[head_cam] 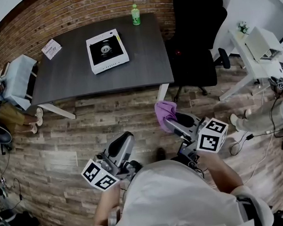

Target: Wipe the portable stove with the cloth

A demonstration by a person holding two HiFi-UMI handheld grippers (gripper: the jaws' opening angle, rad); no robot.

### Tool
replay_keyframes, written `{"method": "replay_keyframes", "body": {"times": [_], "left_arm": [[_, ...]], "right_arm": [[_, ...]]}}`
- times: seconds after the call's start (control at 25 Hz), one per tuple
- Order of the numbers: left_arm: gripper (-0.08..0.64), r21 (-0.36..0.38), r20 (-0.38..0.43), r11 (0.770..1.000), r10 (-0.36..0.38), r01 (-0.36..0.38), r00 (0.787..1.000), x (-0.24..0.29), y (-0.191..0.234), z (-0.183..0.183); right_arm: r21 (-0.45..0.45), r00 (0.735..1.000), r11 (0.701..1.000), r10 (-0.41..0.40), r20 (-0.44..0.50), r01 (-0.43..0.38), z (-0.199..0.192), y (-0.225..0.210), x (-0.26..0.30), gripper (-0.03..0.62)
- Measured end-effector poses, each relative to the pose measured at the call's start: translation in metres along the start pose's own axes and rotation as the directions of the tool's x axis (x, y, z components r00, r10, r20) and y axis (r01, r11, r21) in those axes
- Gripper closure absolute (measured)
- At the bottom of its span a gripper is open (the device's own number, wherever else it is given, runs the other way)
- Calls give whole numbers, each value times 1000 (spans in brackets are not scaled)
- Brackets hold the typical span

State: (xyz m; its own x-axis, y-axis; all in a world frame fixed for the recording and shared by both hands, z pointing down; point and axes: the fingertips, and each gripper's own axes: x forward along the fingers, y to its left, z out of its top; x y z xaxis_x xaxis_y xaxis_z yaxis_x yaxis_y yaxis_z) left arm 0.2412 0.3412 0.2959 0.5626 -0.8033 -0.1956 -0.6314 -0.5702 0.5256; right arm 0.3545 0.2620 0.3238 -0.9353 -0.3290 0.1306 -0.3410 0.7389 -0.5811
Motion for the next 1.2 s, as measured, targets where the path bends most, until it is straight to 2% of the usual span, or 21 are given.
{"method": "replay_keyframes", "body": {"times": [0.24, 0.32, 0.88, 1.2], "left_arm": [[517, 8, 8, 1000, 27, -27, 1000, 20, 0, -7], [518, 9, 12, 999, 39, -39, 999, 25, 1, -10], [518, -6, 37, 990, 138, -138, 990, 34, 15, -19], [518, -27, 29, 988, 153, -153, 988, 19, 58, -1]], "right_arm": [[-116, 997, 991, -75, -18, 73, 12, -32, -12, 453], [-129, 996, 989, -82, -24, 78, 15, -41, -15, 451], [-33, 996, 998, -49, -75, 46, 21, -84, -4, 445], [-13, 988, 996, -87, -129, 86, 15, -93, 44, 445]]}}
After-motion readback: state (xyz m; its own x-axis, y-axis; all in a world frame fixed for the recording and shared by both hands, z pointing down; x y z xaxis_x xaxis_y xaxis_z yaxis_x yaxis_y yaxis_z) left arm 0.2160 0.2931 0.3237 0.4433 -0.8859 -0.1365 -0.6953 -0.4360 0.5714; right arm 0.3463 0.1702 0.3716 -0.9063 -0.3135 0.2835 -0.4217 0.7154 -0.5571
